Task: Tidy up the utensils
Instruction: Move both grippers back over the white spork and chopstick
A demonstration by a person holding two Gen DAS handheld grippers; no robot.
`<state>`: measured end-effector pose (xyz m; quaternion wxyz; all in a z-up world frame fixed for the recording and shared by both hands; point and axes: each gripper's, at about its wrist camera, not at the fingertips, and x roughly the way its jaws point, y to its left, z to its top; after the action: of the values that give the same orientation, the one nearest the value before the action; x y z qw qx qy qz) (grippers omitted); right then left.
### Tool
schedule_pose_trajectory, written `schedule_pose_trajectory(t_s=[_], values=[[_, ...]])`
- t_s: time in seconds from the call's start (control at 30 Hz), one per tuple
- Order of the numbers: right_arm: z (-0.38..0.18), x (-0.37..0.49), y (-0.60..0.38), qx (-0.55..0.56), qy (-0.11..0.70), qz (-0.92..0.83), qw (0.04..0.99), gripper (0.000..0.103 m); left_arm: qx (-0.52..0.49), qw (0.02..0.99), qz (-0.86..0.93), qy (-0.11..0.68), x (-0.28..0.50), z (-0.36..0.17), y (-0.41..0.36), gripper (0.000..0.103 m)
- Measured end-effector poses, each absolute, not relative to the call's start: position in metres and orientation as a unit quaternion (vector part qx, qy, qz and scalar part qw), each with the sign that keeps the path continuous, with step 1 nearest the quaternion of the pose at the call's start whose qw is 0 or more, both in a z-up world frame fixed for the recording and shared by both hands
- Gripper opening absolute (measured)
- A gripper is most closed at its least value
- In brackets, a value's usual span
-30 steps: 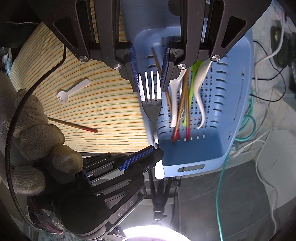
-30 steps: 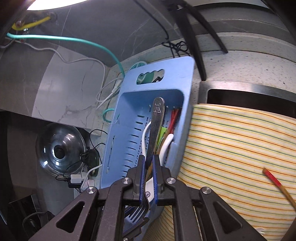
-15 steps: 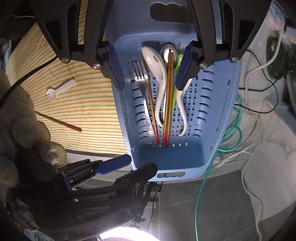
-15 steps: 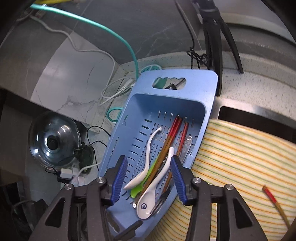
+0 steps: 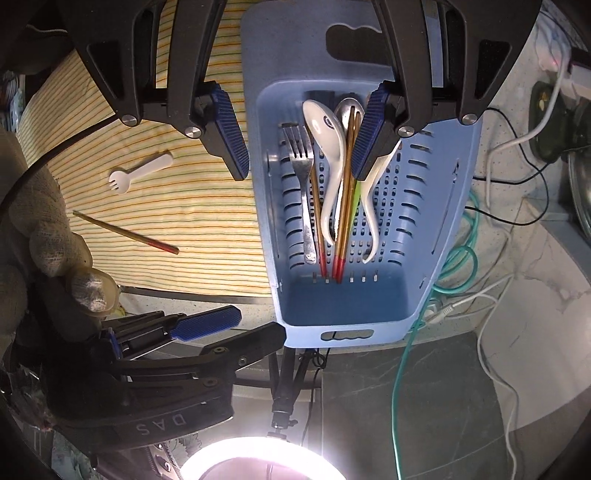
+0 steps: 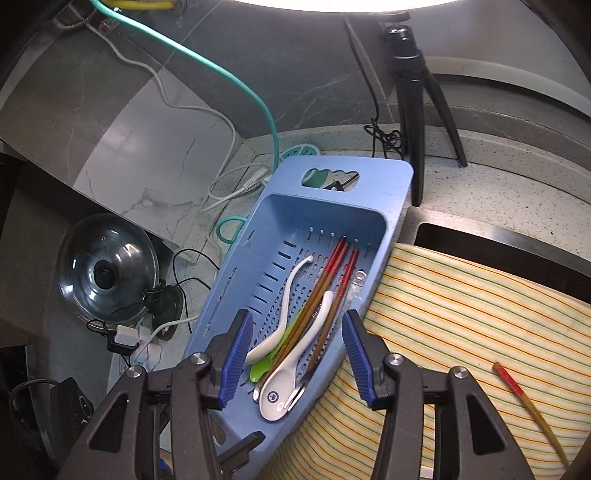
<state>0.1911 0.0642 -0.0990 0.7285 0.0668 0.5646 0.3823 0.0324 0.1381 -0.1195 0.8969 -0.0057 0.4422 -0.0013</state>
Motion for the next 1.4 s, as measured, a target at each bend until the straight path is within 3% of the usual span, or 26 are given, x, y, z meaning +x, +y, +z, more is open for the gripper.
schedule_pose_trajectory(t_s=[0.3, 0.43, 0.63, 0.97, 1.27, 1.4], values=[[-0.081, 0.18, 0.015, 0.055, 0.535, 0.377, 0.754, 0.053, 0.015, 0.904, -0.007, 0.428, 0.022, -0.104, 0.111, 0.057], [-0.071, 0.173, -0.008, 0.047, 0.518, 0.377, 0.766, 0.064, 0.015, 0.907, -0.02, 0.421, 0.017, -0.098, 0.096, 0.057], [-0.06, 0.168, -0.051, 0.037, 0.499, 0.367, 0.784, 0.071, 0.025, 0.906, -0.034, 0.421, 0.014, -0.098, 0.079, 0.057], [-0.067, 0.167, -0.125, -0.005, 0.506, 0.322, 0.8, 0.071, 0.052, 0.894, -0.076, 0.438, 0.015, -0.113, 0.04, 0.057], [-0.105, 0.18, -0.151, -0.034, 0.545, 0.314, 0.777, 0.071, -0.012, 0.869, -0.117, 0.482, 0.023, -0.142, 0.006, 0.054], [-0.128, 0.184, -0.152, -0.053, 0.57, 0.318, 0.756, 0.06, -0.04, 0.85, -0.124, 0.511, 0.03, -0.163, -0.005, 0.05]])
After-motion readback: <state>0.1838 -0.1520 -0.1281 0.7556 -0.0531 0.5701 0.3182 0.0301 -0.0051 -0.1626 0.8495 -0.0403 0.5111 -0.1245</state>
